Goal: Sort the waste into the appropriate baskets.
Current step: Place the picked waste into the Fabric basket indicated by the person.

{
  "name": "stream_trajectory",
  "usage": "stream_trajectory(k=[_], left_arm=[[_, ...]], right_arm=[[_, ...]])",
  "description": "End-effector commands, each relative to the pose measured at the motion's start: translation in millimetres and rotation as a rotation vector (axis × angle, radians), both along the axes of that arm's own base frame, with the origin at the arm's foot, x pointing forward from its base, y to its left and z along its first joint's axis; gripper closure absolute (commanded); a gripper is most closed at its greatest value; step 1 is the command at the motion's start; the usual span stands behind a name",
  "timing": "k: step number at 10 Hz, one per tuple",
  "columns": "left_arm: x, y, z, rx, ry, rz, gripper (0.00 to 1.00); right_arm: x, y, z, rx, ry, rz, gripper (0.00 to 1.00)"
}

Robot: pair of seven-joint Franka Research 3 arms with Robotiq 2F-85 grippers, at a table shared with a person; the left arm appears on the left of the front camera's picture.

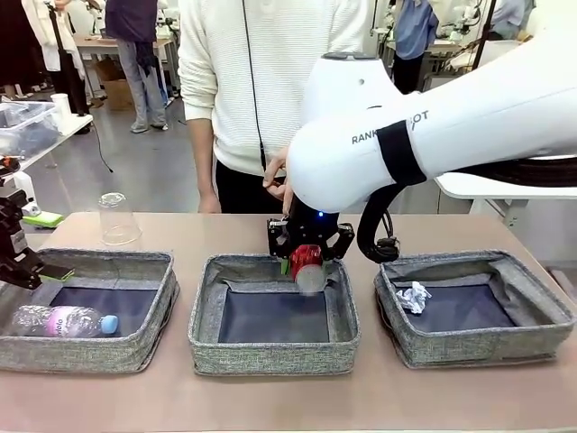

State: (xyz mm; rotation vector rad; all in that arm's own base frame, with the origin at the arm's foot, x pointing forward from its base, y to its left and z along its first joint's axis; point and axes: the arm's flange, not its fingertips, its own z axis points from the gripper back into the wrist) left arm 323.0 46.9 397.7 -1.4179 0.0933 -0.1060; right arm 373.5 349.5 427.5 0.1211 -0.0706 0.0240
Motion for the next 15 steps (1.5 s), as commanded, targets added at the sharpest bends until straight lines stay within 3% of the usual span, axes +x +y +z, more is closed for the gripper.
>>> stream_trajectory(k=[1, 5, 6, 8, 9, 10, 13, 15], left_arm=[[-2.3, 0.9, 1.1, 0.011, -0.006, -0.003, 0.00], [-2.3, 0.9, 1.1, 0.011, -0.006, -0.003, 0.00], [-2.3, 0.9, 1.1, 0.011, -0.006, -0.003, 0.00], [-2.3, 0.9, 1.1, 0.011, -0.006, -0.003, 0.00], [-2.3, 0.9, 1.1, 0.011, -0.006, -0.003, 0.00], [-2.3, 0.9, 1.1, 0.011, -0.006, -0.003, 0.00], [-2.3, 0.9, 1.1, 0.011, -0.006, -0.003, 0.00], [-2.3, 0.9, 1.1, 0.011, -0.006, -0.003, 0.00]], right_arm=[[-0.5, -4.9, 2.7, 0.025, 0.005, 0.016, 0.00], [0.1, -6.8, 3.4, 0.041, 0.012, 0.015, 0.00], [-1.5, -11.9, 10.0, 0.106, 0.044, 0.045, 0.00], [-17.6, -49.5, 61.5, 0.482, 0.275, 0.139, 0.00], [-32.6, -103.3, 98.9, 0.748, 0.346, 0.150, 0.00], [-39.9, -141.6, 112.5, 0.845, 0.392, 0.195, 0.00], [-49.8, -254.1, 117.8, 1.153, 0.422, 0.121, 0.00], [-46.8, -306.2, 101.7, 1.303, 0.407, 0.066, 0.00]])
